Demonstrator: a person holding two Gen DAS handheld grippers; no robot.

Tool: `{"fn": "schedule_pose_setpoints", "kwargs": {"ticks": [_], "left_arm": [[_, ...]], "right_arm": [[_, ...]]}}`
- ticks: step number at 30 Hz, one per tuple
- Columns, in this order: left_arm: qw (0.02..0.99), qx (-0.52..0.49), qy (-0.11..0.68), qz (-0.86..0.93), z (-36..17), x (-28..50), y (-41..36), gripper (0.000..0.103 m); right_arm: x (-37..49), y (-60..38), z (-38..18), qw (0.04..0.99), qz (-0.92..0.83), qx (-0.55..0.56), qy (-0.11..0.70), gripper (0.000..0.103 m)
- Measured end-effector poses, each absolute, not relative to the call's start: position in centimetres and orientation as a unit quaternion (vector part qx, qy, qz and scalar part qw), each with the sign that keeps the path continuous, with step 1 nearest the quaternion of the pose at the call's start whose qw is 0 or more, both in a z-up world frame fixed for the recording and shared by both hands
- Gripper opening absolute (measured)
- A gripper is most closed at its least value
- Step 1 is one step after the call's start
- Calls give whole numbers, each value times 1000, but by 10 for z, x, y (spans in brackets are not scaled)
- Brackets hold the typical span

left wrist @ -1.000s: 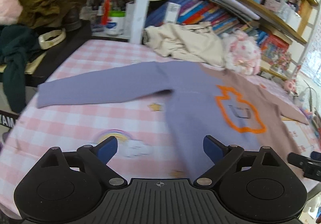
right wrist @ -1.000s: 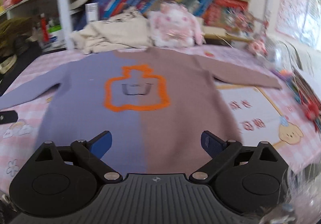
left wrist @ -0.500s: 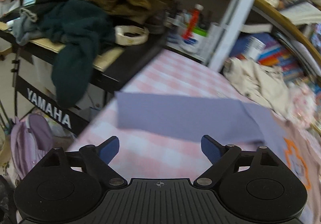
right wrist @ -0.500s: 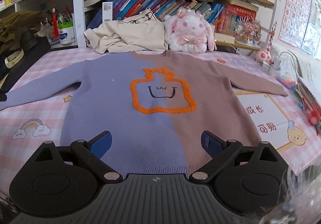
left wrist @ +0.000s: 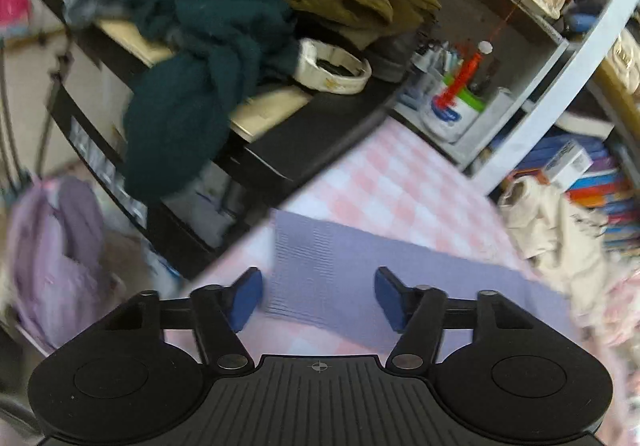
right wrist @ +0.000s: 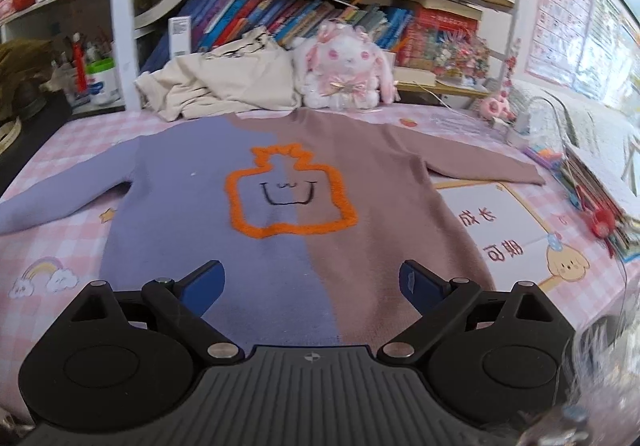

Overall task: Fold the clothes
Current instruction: 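Grasp the lavender sleeve cuff with the left gripper and lift it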

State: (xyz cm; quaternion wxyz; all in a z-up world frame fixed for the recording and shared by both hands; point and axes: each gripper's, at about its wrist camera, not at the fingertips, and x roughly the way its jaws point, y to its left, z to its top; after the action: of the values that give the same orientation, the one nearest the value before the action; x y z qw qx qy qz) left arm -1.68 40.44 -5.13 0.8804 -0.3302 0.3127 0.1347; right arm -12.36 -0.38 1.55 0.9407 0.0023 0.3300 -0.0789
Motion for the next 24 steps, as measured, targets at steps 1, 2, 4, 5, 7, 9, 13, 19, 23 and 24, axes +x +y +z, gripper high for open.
{"fn": "schedule_pose_setpoints", "kwargs": {"ticks": [1,2,4,5,7,9,13,19,23,24], "left_arm": [[877,-341,315,122,-52,-14,402,56],[873,-352,318,109,-53,-12,399,55],[864,-380,319,88,-55,-10,392,55],[858,-395,319,79,-57,-10,390,55],[844,-427,318,61,-62,-11,388,54],[839,-439,317,57,-64,-10,388,53],[827,-465,309,74,-68,-10,402,42],[813,-489,292,118,-68,-14,425,39],[804,-503,289,134,-73,-15,434,19],[802,-504,289,138,-75,-15,436,15]], "right_arm": [[-123,-6,15,940,-83,8,332,94],[-122,-9,15,939,-87,15,333,94],[-120,-12,14,937,-93,24,337,94],[-120,-13,13,936,-95,27,337,94],[-119,-15,14,937,-96,32,335,94],[-118,-16,14,937,-97,37,334,94],[-118,-19,14,936,-98,41,336,94],[-120,-23,15,934,-102,41,341,94],[-119,-21,13,931,-100,34,350,94],[-119,-20,12,930,-96,30,353,94]]}}
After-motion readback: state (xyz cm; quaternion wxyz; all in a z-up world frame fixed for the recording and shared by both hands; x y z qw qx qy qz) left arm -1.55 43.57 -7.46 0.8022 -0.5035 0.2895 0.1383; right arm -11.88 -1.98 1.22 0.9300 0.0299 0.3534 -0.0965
